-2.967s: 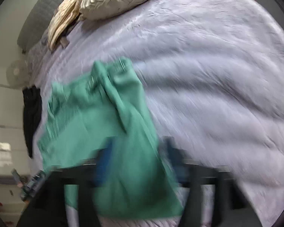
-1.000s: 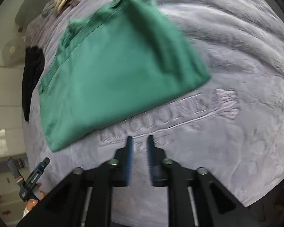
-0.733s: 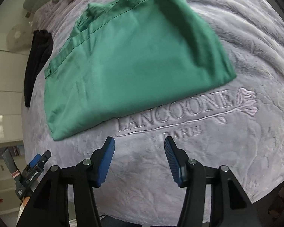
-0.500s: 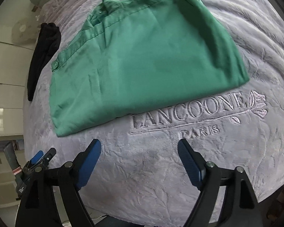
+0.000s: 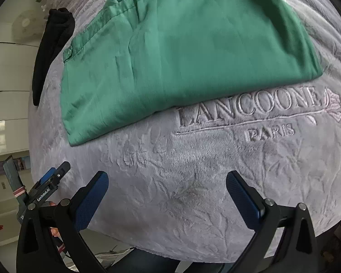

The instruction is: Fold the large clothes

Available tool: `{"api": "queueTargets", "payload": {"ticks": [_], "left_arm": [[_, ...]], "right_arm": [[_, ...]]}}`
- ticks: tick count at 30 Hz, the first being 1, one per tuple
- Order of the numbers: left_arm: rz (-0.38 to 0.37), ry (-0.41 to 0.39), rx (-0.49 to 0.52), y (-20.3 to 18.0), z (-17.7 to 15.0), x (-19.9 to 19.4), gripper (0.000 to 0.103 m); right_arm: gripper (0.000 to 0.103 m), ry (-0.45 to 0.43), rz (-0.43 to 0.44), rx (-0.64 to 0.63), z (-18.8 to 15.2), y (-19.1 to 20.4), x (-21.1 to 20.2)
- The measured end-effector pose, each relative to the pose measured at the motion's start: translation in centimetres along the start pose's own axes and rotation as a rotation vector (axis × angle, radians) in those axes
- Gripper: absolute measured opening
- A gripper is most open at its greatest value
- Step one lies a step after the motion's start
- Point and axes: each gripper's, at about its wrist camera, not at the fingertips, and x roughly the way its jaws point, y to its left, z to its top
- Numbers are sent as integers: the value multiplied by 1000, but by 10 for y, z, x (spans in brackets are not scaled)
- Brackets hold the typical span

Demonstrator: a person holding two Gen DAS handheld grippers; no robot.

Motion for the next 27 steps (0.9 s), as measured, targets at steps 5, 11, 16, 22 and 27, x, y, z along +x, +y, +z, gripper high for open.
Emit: {"api": "queueTargets", "payload": {"ticks": [5, 11, 16, 22, 27], "left_arm": [[-9, 10, -11, 6, 1, 4, 103], [-7, 19, -15, 12, 1, 8, 103], [13, 22, -11, 14, 2, 12, 103], [-19, 70, -20, 24, 3, 27, 103], [-25, 68, -5, 25, 2, 29, 103]], "right_arm": [[103, 32, 8, -1, -4, 4, 11], [103, 60, 20, -9, -7, 15, 21], [103, 73, 30, -18, -7, 21, 25], [103, 84, 36, -17, -6, 24, 30], [103, 96, 50, -13, -6, 29, 36]]}}
